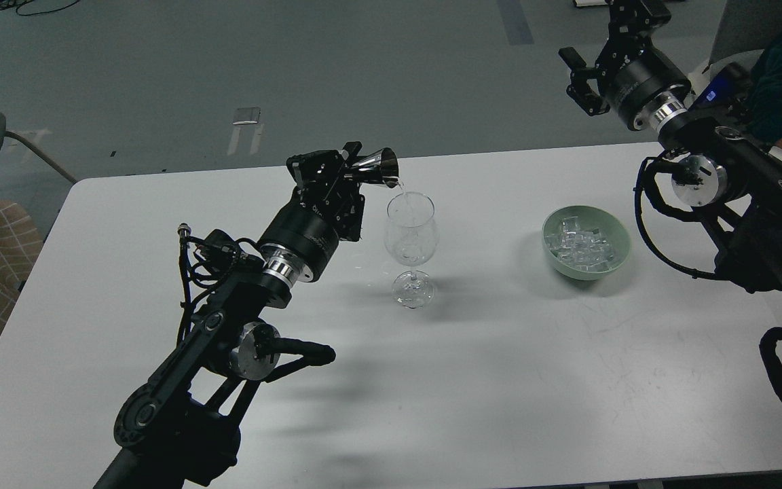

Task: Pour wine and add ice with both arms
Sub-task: 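Tilt the jigger over the wine glass with the left gripper to pour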

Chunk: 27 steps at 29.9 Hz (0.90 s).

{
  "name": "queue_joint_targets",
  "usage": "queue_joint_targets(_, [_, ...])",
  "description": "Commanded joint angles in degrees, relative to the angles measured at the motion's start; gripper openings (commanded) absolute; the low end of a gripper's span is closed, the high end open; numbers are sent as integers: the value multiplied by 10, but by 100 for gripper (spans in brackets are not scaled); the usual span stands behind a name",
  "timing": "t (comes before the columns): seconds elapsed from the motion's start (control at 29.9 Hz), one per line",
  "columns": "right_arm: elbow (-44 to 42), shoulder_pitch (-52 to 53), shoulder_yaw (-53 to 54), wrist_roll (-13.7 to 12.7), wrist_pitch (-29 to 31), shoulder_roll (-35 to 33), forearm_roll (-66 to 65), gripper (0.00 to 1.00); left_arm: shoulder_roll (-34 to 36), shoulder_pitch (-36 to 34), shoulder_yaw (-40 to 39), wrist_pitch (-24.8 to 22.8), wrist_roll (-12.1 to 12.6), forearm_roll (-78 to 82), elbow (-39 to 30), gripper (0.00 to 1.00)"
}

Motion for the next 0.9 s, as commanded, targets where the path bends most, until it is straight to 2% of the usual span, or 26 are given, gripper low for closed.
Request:
queue_joint_targets(0.0, [0,0,0,0,0,1,0,100,0,2,0,1,-4,12,0,0])
queue_joint_targets(0.27, [0,0,0,0,0,1,0,100,1,10,13,2,-35,82,3,0])
queue_joint_targets(0.57, [0,-1,0,0,0,1,1,100,0,11,15,6,-39,107,3,0])
queue_joint_targets(0.7, [0,-2,0,1,0,1,1,100,0,12,16,7,-57,145,5,0])
queue_joint_targets(0.87, [0,-2,1,0,0,1,0,100,0,11,16,17,-61,159,15,0])
